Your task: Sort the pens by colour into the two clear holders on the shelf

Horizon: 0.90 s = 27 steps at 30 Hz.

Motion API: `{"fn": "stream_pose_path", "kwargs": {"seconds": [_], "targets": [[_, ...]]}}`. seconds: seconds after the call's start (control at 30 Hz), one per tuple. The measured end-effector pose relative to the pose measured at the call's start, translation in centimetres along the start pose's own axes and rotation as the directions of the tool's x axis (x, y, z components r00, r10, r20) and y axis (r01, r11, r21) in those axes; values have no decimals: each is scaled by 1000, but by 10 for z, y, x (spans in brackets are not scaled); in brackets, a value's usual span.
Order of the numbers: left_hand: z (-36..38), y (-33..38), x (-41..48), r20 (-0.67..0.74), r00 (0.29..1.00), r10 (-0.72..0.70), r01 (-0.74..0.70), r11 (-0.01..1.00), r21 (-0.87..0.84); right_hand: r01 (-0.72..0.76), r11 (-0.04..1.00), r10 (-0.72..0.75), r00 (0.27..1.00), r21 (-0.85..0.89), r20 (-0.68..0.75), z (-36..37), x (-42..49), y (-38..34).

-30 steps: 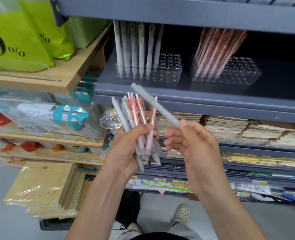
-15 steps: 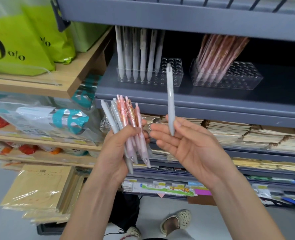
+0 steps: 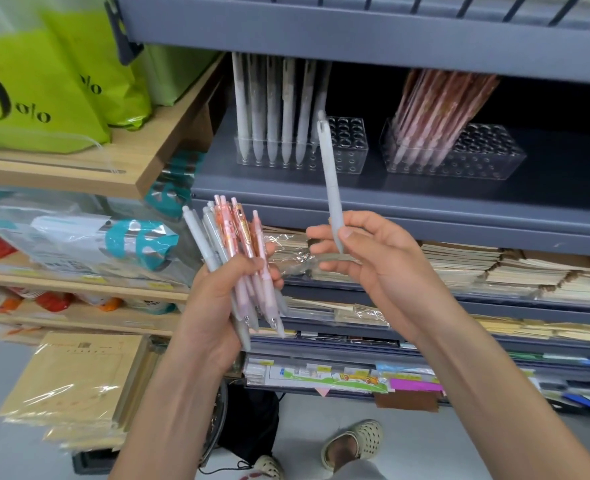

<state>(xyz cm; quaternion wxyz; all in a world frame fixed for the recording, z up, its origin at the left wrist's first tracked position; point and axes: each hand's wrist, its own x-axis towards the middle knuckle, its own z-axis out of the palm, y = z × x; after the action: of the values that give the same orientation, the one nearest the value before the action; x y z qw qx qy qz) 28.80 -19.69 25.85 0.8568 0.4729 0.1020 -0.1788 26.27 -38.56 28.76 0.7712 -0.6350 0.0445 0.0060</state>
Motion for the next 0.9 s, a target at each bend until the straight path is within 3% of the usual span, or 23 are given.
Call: {"fn": "stream_pose_path", "kwargs": {"seconds": [0.13, 0.4, 0.6, 0.9], "targets": [[-4, 1, 1, 13, 1000, -3, 3, 1000, -21, 31, 998, -34, 999, -50, -43, 1, 7, 1], [-10, -1, 3, -4, 1000, -12, 12, 1000, -13, 35, 998, -33, 999, -45, 30, 5, 18, -2], [-9, -2, 7, -2, 1000, -16, 16, 999, -28, 172, 914, -259, 945, -366, -202, -1, 56, -39], [-10, -8, 10, -20, 1000, 6, -7, 999, -49, 208, 694, -465, 860, -689, -210, -6, 118, -60]]}}
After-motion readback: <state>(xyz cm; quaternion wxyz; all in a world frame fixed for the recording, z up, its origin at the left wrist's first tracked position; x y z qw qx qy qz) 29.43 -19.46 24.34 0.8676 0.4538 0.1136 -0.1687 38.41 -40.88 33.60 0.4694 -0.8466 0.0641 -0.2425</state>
